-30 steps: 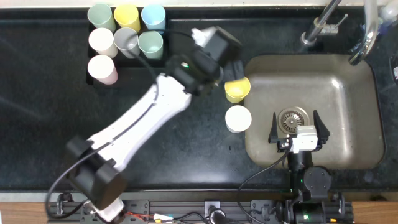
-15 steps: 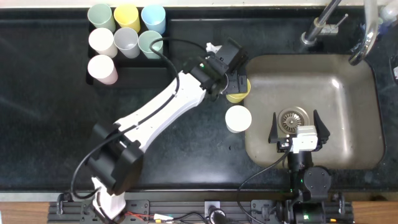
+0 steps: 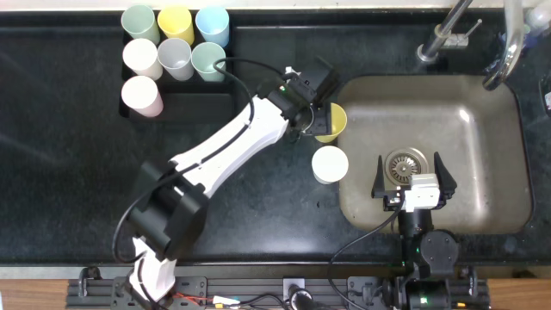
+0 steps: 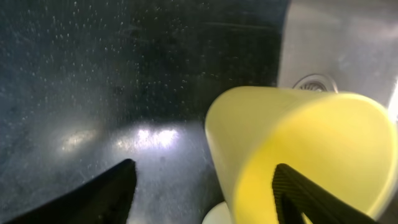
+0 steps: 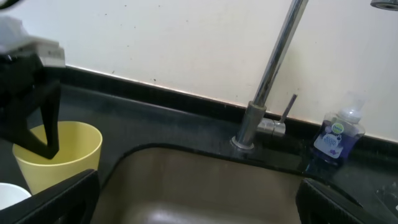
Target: Store Cups
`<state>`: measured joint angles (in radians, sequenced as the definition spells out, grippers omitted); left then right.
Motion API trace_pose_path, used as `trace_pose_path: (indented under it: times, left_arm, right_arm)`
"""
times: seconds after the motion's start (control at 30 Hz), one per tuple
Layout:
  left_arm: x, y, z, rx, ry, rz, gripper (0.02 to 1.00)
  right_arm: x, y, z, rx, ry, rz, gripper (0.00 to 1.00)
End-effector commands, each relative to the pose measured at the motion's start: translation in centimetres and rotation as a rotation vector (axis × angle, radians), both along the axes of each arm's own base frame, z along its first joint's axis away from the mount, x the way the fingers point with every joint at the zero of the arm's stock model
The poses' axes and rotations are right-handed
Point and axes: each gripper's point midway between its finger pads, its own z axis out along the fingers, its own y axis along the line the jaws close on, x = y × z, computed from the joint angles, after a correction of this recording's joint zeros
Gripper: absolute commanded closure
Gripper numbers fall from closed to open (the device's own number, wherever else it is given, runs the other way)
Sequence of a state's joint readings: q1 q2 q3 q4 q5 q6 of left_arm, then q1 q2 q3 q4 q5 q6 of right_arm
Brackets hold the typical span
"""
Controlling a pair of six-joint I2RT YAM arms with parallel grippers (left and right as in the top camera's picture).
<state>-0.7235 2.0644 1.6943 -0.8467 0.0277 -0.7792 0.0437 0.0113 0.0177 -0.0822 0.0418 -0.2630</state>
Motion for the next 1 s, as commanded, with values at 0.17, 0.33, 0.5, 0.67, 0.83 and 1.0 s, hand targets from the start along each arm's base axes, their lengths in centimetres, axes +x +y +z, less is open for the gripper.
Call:
trace_pose_path:
  times: [0.17, 0.33, 0.5, 0.67, 0.83, 1.0]
  left_arm:
    - [1.3, -0.1, 0.3, -0.020, -0.018, 0.005, 0.982]
    - [4.1, 0.8, 4.9, -0.047, -0.142, 0.057, 0.982]
    - [6.5, 6.6, 11.6, -0.025, -0.282, 0.217, 0.982]
    - [6.1, 16.9, 12.9, 0.056, -0.192, 0.473, 0.982]
    - [5.4, 25.3, 11.4, 0.115, -0.056, 0.660, 0.982]
    - [3.8, 29.9, 9.9, 0.120, 0.078, 0.766, 0.982]
  right_arm:
    - [0.0, 0.0, -0.4, 0.000, 0.001, 0.000, 0.005]
    - [0.0, 0.0, -0.4, 0.000, 0.001, 0.000, 0.003]
    - [0.0, 0.0, -0.4, 0.000, 0.001, 0.000, 0.003]
    - [0.0, 0.0, -0.3, 0.000, 0.000, 0.000, 0.003]
    - [0.0, 0.0, -0.3, 0.000, 0.000, 0.000, 0.003]
    - [0.0, 0.0, -0.3, 0.000, 0.000, 0.000, 0.003]
